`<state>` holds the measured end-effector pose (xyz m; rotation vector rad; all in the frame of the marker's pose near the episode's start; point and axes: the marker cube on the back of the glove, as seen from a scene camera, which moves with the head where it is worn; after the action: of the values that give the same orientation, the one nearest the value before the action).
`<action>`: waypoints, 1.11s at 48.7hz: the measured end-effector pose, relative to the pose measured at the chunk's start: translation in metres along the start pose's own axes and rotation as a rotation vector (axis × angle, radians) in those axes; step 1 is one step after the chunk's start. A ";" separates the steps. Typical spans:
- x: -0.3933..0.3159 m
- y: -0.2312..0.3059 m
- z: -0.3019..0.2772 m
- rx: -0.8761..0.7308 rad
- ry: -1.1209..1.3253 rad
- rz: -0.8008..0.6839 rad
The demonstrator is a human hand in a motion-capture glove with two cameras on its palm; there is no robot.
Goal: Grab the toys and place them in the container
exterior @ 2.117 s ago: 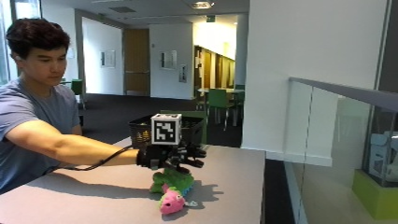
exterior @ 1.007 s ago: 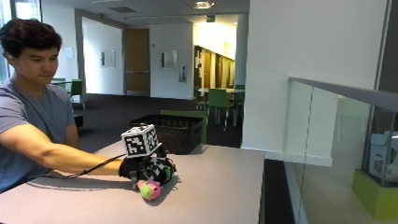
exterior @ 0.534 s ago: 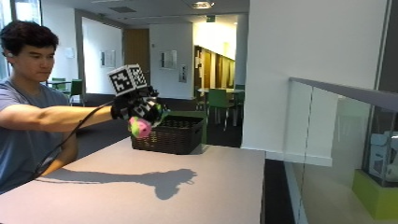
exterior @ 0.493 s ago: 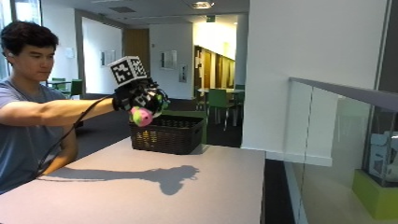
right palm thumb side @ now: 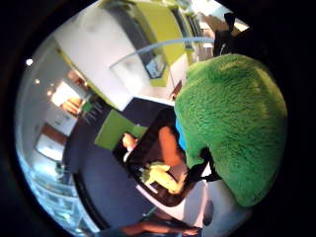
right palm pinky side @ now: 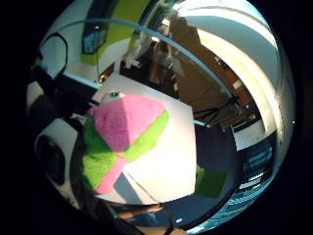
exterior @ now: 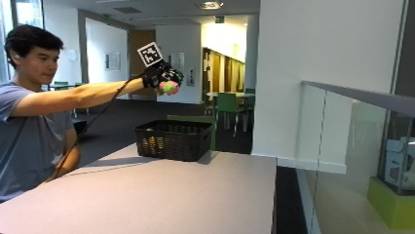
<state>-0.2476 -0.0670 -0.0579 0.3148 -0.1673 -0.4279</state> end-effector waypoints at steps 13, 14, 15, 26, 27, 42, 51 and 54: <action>0.024 -0.001 0.043 -0.045 -0.102 0.007; 0.025 0.000 0.046 -0.050 -0.103 -0.001; 0.024 0.001 0.049 -0.057 -0.099 -0.017; 0.003 0.012 0.085 -0.283 -0.090 -0.024; 0.002 0.013 0.086 -0.300 -0.103 -0.025; 0.016 0.022 0.055 -0.247 0.057 0.014; 0.072 0.052 0.033 -0.252 0.026 -0.073; 0.102 0.060 0.031 -0.257 0.087 0.040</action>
<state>-0.1400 -0.0671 0.0009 0.0767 -0.0323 -0.3908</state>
